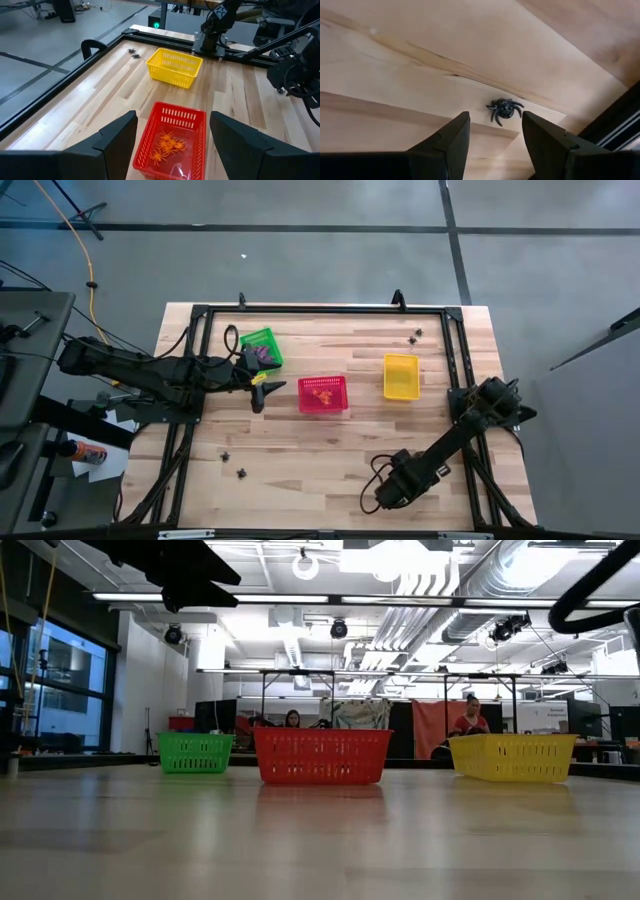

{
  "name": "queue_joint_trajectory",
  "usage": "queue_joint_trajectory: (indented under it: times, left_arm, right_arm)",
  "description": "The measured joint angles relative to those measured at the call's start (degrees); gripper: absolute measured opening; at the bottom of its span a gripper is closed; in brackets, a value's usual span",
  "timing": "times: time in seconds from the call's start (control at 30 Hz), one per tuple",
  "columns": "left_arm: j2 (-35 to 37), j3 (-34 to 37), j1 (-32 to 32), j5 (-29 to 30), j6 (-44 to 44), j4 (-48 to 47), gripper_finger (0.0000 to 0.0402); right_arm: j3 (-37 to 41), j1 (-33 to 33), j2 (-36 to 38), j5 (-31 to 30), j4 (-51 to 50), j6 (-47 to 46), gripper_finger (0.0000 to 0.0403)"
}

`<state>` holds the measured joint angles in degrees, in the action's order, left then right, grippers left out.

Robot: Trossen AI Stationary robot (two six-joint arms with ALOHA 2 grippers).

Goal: Sort Halloween decoration
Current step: Put the black spider toy into the yellow bin

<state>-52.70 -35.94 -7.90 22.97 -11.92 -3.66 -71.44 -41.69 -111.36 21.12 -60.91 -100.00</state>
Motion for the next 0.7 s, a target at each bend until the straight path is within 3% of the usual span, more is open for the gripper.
queue_joint_trajectory:
  times: [0.7]
  left_arm:
    - [0.0, 0.0, 0.0, 0.0, 0.0, 0.0, 0.0239]
  right_arm:
    - [-0.2, -0.1, -3.8, 1.6, -0.1, 3.3, 0.0176]
